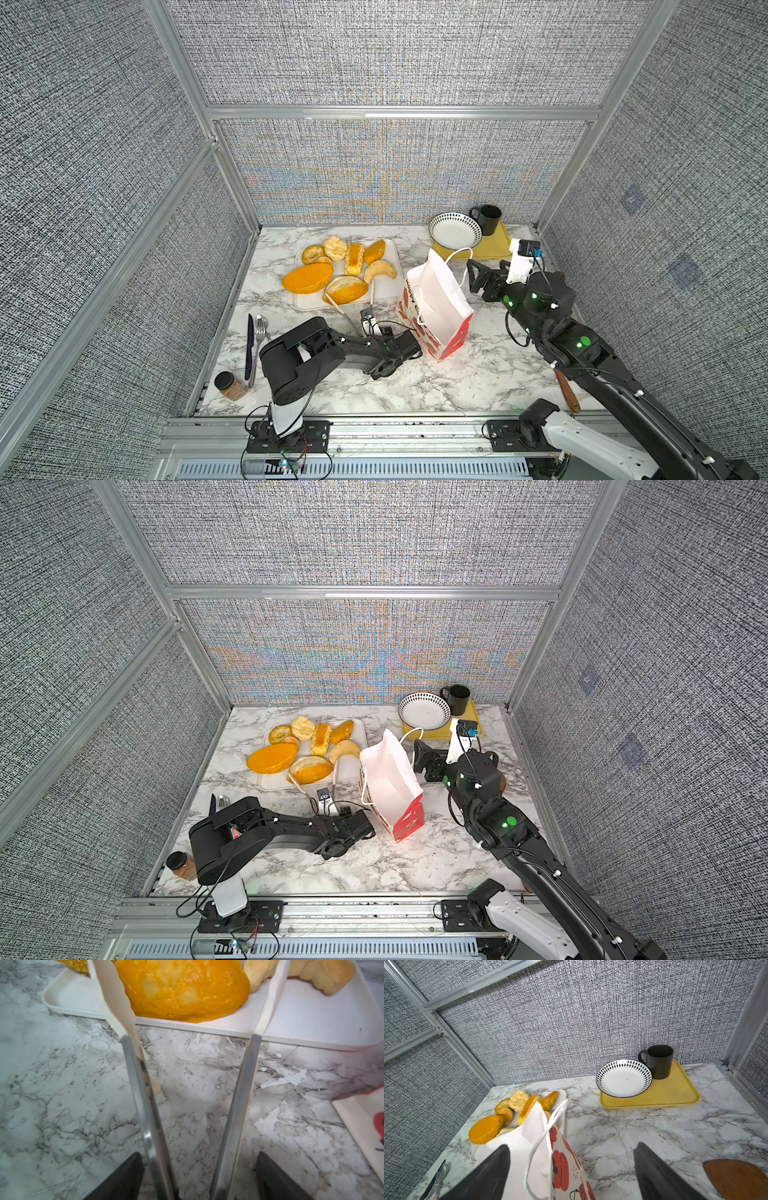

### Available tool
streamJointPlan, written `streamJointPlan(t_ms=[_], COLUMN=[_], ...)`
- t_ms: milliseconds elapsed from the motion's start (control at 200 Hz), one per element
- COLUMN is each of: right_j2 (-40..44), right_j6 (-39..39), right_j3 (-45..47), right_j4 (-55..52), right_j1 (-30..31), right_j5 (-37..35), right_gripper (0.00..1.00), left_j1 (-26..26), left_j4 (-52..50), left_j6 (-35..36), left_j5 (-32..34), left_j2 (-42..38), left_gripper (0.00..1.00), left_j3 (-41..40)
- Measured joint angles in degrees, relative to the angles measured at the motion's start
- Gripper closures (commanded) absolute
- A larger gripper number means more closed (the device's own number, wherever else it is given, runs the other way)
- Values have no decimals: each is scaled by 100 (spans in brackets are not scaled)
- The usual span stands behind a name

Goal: Pack bread into a paper bag
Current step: Pick up the clamp from the center of the board.

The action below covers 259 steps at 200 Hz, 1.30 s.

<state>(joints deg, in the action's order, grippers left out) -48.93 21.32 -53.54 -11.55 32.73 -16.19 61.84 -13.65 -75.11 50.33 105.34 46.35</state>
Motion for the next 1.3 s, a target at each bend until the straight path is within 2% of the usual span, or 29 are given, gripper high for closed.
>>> streamJointPlan(t_ms=[335,420,485,756,916,1096,1296], right_j2=[-195,-227,-247,-275,-310,-389,-367], right_j6=[2,2,4,2,2,2,0], right_j3=[28,33,33,33,37,37,44], right_j4=[31,28,31,31,44,57,59], right_j1=[0,0,0,0,0,0,0], right_j5=[223,284,291,356,426,474,573], right_gripper=[6,6,6,6,6,6,6], left_j1=[0,9,35,201,374,551,562], left_j4=[157,125,92,-378,-988,-2096,-3134], left_j6=[-26,-55,-74,-142,-229,-765,-1370], left_j5=[118,155,155,205,267,564,848], left_j2=[57,55,26,-286,-551,-730,-844], left_gripper=[45,57,62,66,71,72,81], left_j3=[-13,-13,-13,149,407,918,1043])
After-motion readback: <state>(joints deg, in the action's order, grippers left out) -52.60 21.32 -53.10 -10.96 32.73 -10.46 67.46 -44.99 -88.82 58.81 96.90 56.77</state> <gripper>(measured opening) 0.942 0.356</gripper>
